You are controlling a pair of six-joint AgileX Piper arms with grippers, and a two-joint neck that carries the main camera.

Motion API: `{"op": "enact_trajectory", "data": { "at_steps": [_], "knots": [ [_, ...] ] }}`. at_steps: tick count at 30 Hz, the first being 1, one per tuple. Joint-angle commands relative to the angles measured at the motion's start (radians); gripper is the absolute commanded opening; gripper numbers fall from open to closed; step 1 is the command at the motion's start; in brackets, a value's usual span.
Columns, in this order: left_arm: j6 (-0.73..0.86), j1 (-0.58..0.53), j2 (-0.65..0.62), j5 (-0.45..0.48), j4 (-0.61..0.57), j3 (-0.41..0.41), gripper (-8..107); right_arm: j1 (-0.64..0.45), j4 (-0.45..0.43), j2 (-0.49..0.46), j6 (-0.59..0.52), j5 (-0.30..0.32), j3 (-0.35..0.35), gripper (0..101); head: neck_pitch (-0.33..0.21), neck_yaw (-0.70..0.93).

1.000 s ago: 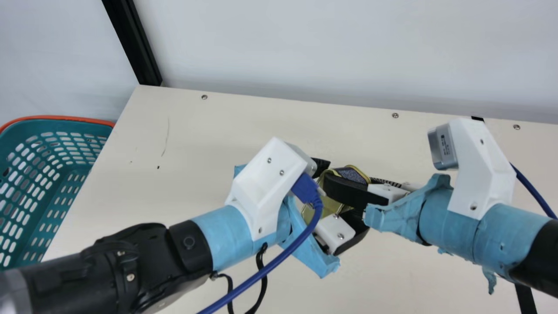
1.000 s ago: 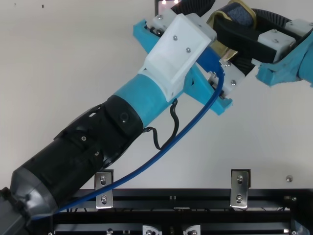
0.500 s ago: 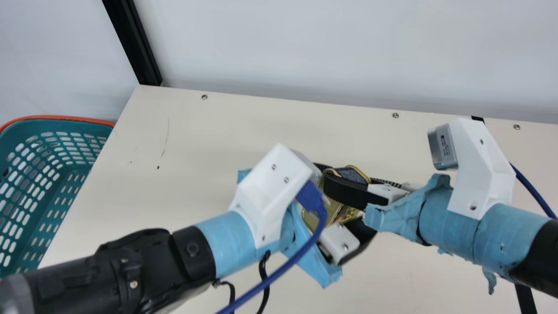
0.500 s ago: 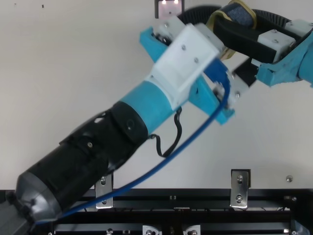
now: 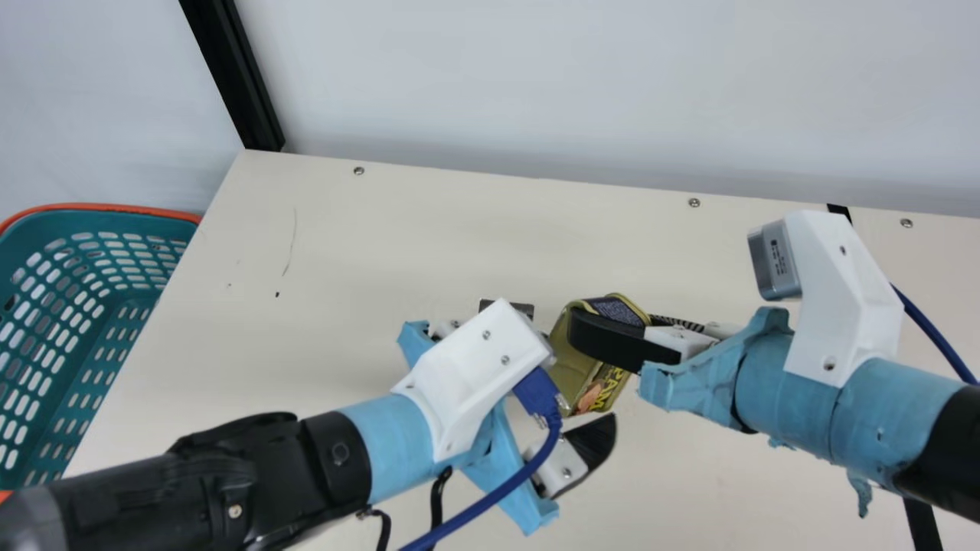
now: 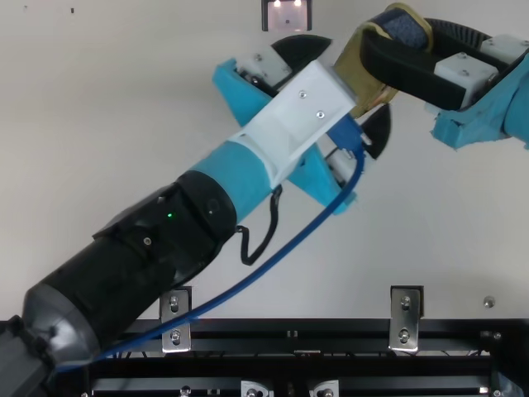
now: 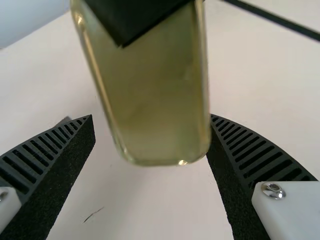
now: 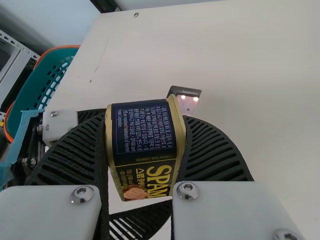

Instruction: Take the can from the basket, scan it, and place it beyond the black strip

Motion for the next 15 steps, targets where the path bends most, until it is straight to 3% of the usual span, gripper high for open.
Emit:
{"op": "enact_trajectory", "data": {
  "at_steps": [1,9,15],
  "knots": [
    [0.013,0.006,0.001,0.014,-0.003,0.006,90,0.0,0.0,0.0,0.0,0.0,0.0,0,-0.005,-0.01],
    [0.033,-0.009,-0.011,0.056,-0.038,0.062,90,0.0,0.0,0.0,0.0,0.0,0.0,0,-0.005,-0.01],
    [0.026,0.08,-0.072,0.073,-0.016,0.111,90,0.0,0.0,0.0,0.0,0.0,0.0,0,-0.005,-0.01]
  ]
}}
